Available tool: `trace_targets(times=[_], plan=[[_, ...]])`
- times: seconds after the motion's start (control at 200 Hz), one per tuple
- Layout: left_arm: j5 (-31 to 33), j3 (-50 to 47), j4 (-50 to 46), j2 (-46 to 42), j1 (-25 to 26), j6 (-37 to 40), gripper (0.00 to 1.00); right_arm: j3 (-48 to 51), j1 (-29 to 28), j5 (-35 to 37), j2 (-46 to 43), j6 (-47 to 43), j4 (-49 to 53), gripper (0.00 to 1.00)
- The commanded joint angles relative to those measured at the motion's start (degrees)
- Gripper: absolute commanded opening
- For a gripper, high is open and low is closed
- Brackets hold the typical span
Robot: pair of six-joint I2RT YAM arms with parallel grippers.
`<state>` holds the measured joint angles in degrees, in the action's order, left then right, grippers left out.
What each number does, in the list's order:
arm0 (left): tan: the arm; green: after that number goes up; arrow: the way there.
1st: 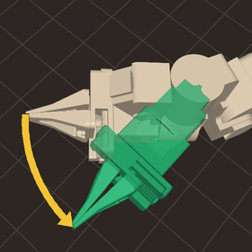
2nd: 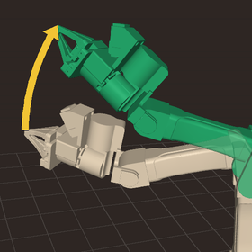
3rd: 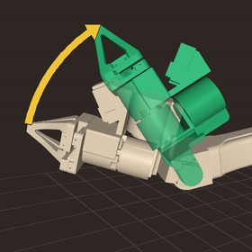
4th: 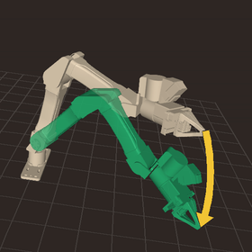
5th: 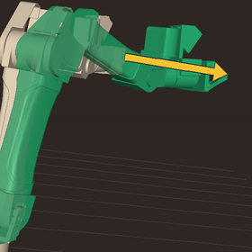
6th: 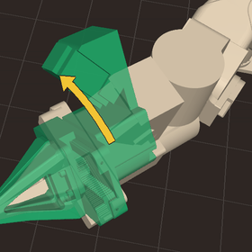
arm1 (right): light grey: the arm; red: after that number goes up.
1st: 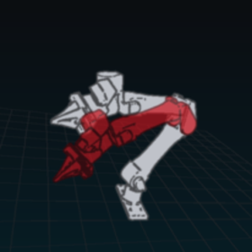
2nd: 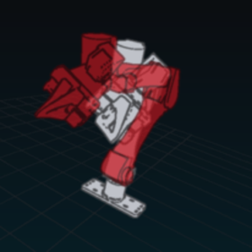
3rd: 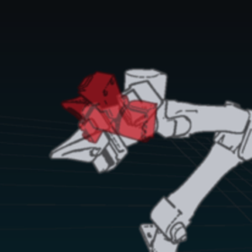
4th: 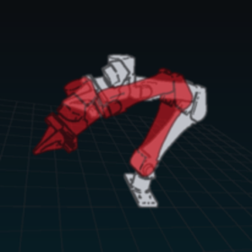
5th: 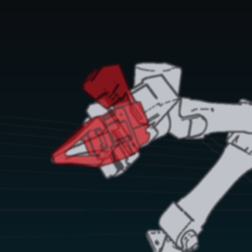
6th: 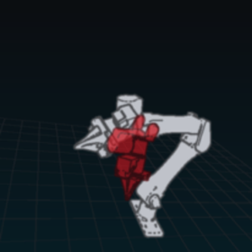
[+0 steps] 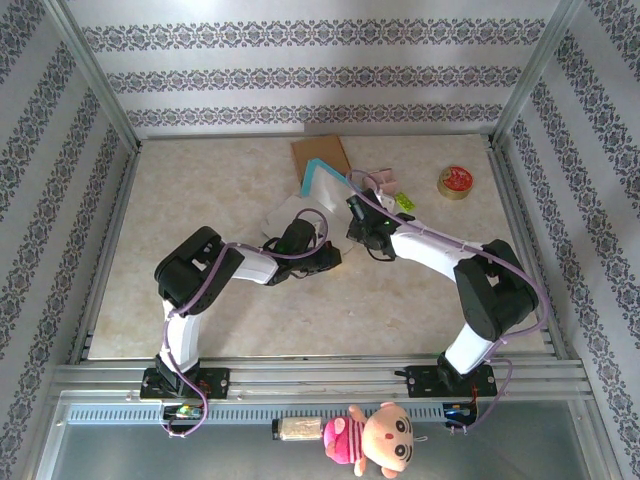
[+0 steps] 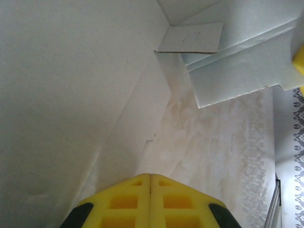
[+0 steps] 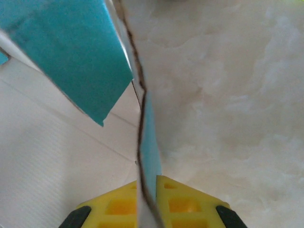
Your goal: Fold the paper box
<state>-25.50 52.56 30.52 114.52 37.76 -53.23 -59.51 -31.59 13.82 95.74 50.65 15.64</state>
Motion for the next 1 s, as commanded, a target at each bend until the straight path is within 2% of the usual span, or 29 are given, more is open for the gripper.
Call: trace_targets(times=[0.0,0.405,0.685,0.994], plan=[[0.18,0.34,-1.51,3.25,-0.27,-0.96,0.00,-1.69,-0.44,-2.42,1.36,5.98,2.02,0.10],[0.01,2.81,-1.88,4.13,-0.32,-0.20,0.00,-2.09,-1.45,-3.58,3.29,13.12,0.86,0.11],[-0.02,2.86,-1.87,4.22,-0.49,-0.09,0.00,-4.29,-1.28,-2.66,0.85,12.84,2.90,0.09],[-0.21,2.82,-1.75,4.22,-0.56,-0.03,0.00,-7.71,-1.27,-4.00,2.65,10.47,6.07,0.08]])
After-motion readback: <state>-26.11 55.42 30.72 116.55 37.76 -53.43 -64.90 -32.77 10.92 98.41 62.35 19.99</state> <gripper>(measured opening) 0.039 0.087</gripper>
